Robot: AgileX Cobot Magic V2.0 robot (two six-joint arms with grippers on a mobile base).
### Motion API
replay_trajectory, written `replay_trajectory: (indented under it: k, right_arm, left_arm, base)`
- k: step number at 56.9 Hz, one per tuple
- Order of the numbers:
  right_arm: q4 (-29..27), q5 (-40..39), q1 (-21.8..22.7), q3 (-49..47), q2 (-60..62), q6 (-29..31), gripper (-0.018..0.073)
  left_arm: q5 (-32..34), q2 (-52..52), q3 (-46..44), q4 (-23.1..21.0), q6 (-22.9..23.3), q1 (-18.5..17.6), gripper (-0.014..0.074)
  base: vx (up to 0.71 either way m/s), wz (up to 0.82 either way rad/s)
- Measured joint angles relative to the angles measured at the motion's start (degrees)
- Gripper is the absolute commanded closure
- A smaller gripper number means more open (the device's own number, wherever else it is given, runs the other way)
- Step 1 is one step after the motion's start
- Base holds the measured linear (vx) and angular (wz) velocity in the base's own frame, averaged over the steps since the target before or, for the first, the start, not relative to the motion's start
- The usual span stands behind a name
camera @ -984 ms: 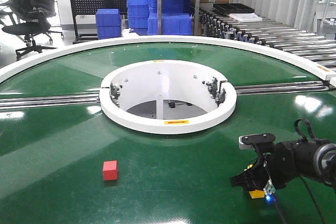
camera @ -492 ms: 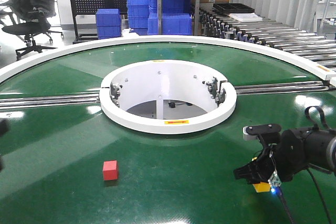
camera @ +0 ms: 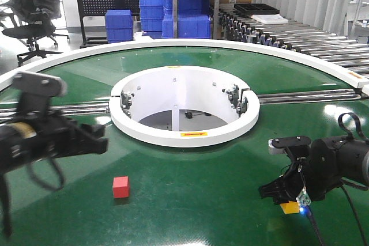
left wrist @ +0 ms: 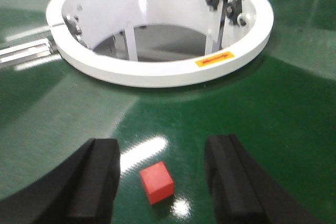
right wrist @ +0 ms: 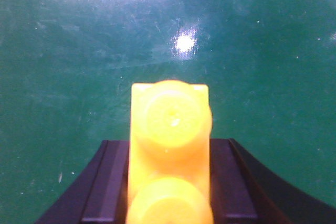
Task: Pick red and yellow blocks into blue bin
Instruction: 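Lower the left gripper onto the red cube and close on it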
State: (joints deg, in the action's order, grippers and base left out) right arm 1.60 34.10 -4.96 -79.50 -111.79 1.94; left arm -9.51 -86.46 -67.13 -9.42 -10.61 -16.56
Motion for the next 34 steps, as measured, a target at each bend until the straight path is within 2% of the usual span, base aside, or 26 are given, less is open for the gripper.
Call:
replay_trajectory:
  k: [16, 34]
  right_arm:
    - [0.00, 0.00, 0.00, 0.00, 0.00, 0.00, 0.0569]
    - [0.00, 0.00, 0.00, 0.00, 0.00, 0.00, 0.0569]
  left_arm:
    - [-2.97, -13.07, -9.78, 0.00, 7.66, 0.00, 0.0111]
    - [-5.48, -24.59, -18.65, 0.29, 11.58, 0.44, 0.0111]
  base:
    - [0.00, 0.00]
    - [0.00, 0.00]
